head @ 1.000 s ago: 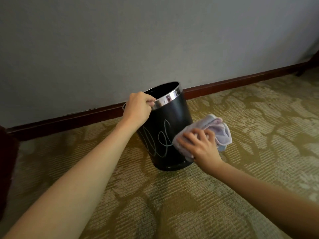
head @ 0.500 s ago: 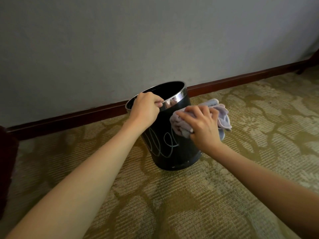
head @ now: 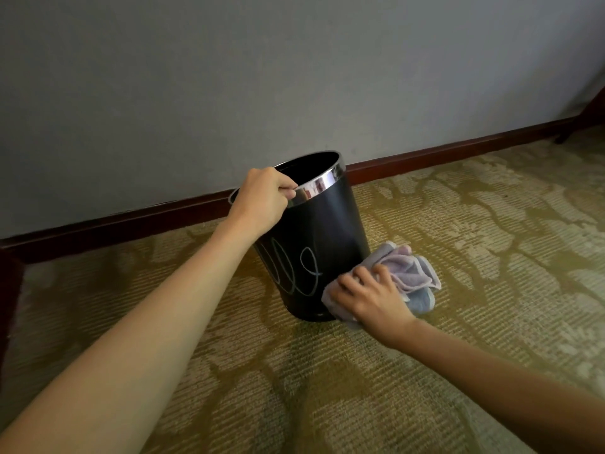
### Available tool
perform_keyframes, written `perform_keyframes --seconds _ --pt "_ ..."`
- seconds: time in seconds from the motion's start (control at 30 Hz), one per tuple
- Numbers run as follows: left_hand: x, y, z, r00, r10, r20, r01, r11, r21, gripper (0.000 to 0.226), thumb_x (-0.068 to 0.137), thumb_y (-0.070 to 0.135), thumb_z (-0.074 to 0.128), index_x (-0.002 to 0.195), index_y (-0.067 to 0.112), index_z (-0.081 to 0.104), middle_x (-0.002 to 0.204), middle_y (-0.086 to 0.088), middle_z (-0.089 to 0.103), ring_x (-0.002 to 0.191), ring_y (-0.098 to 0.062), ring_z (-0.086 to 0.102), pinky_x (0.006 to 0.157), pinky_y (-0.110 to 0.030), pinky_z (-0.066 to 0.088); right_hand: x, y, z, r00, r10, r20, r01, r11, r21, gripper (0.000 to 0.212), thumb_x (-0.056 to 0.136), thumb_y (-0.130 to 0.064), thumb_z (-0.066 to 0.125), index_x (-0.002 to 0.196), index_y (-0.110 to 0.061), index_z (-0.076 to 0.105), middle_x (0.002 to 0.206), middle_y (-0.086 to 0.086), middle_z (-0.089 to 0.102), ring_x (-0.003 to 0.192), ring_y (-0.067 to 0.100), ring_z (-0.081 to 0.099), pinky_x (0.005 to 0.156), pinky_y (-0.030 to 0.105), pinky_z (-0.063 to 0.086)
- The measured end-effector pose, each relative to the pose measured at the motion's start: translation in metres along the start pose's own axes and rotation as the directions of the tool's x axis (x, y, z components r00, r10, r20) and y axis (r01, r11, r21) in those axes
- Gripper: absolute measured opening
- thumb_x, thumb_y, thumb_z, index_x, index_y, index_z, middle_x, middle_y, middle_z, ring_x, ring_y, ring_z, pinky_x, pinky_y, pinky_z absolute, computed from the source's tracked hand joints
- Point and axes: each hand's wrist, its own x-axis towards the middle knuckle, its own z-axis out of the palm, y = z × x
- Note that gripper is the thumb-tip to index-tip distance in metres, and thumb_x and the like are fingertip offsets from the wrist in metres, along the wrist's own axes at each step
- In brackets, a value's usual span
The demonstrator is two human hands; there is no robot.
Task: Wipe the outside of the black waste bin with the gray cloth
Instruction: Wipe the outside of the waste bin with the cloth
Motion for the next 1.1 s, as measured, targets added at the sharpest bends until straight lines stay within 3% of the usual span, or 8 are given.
perform_keyframes --seconds 0.27,0.43,0.53,0.67,0.8,1.0,1.1 --pt "0.003 0.004 0.002 0.998 -0.03 0.052 0.031 0.999 -0.009 0.022 0.089 0.009 0.061 0.109 0.011 0.07 0.115 -0.011 0.066 0.107 -0.023 0.06 0.085 -0.02 0.037 0.057 0.033 -0.043 0.934 0.326 -0.144 -0.306 0.941 0.144 0.072 0.053 -0.007 0.078 0.123 -0.015 0.06 0.11 0.014 0.058 0.094 0.037 0.051 0.073 0.045 0.038" --pt "0.004 0.004 0.007 0.997 -0.002 0.081 0.003 1.0 -0.013 0.023 0.089 0.011 0.061 0.11 0.014 0.07 0.114 -0.01 0.067 0.106 -0.023 0.06 0.086 -0.025 0.041 0.067 0.032 -0.044 0.881 0.419 -0.218 -0.371 0.899 0.232 0.072 0.051 0.001 0.073 0.121 -0.013 0.061 0.111 0.016 0.057 0.094 0.037 0.047 0.072 0.044 0.037" --pt "0.007 0.003 0.007 0.997 0.013 0.074 -0.012 1.0 -0.019 0.021 0.088 0.011 0.061 0.105 0.016 0.072 0.105 -0.007 0.07 0.097 -0.02 0.062 0.08 -0.024 0.041 0.063 0.025 -0.034 0.912 0.335 -0.237 -0.314 0.942 0.12 0.069 0.055 -0.006 0.074 0.122 -0.013 0.06 0.11 0.016 0.059 0.096 0.033 0.041 0.071 0.044 0.037" --pt "0.01 0.002 0.004 0.999 0.019 0.047 -0.018 1.0 -0.024 0.018 0.087 0.01 0.062 0.1 0.015 0.074 0.094 -0.006 0.071 0.085 -0.013 0.061 0.074 -0.02 0.038 0.049 0.012 -0.015 0.95 0.119 -0.287 -0.141 0.988 -0.058 0.038 0.076 -0.013 0.065 0.115 -0.013 0.064 0.102 0.012 0.064 0.088 0.033 0.052 0.066 0.041 0.038" --pt "0.01 -0.002 0.003 1.0 0.025 0.018 -0.024 0.999 -0.025 0.017 0.087 0.009 0.062 0.098 0.014 0.074 0.093 -0.003 0.07 0.072 -0.002 0.053 0.073 -0.02 0.038 0.028 -0.003 0.002 0.982 -0.053 -0.18 0.028 0.99 -0.137 0.03 0.084 -0.009 0.051 0.11 -0.011 0.066 0.099 0.008 0.064 0.084 0.032 0.058 0.063 0.041 0.043" --pt "0.008 -0.003 0.005 1.0 0.025 0.01 -0.025 0.999 -0.026 0.018 0.088 0.009 0.061 0.099 0.016 0.074 0.095 -0.002 0.069 0.079 -0.007 0.055 0.074 -0.022 0.04 0.006 -0.008 0.013 0.986 -0.165 -0.04 0.157 0.976 -0.149 0.034 0.089 -0.013 0.038 0.104 -0.013 0.069 0.097 0.006 0.065 0.079 0.028 0.059 0.06 0.039 0.047" --pt "0.009 -0.002 0.005 1.0 0.02 0.02 -0.02 1.0 -0.021 0.02 0.089 0.008 0.06 0.103 0.015 0.073 0.097 -0.003 0.069 0.088 -0.014 0.061 0.077 -0.024 0.042 0.006 -0.002 0.004 0.986 -0.166 -0.023 0.163 0.983 -0.084 0.033 0.081 -0.017 0.054 0.112 -0.016 0.064 0.099 0.006 0.061 0.083 0.029 0.056 0.063 0.041 0.045"
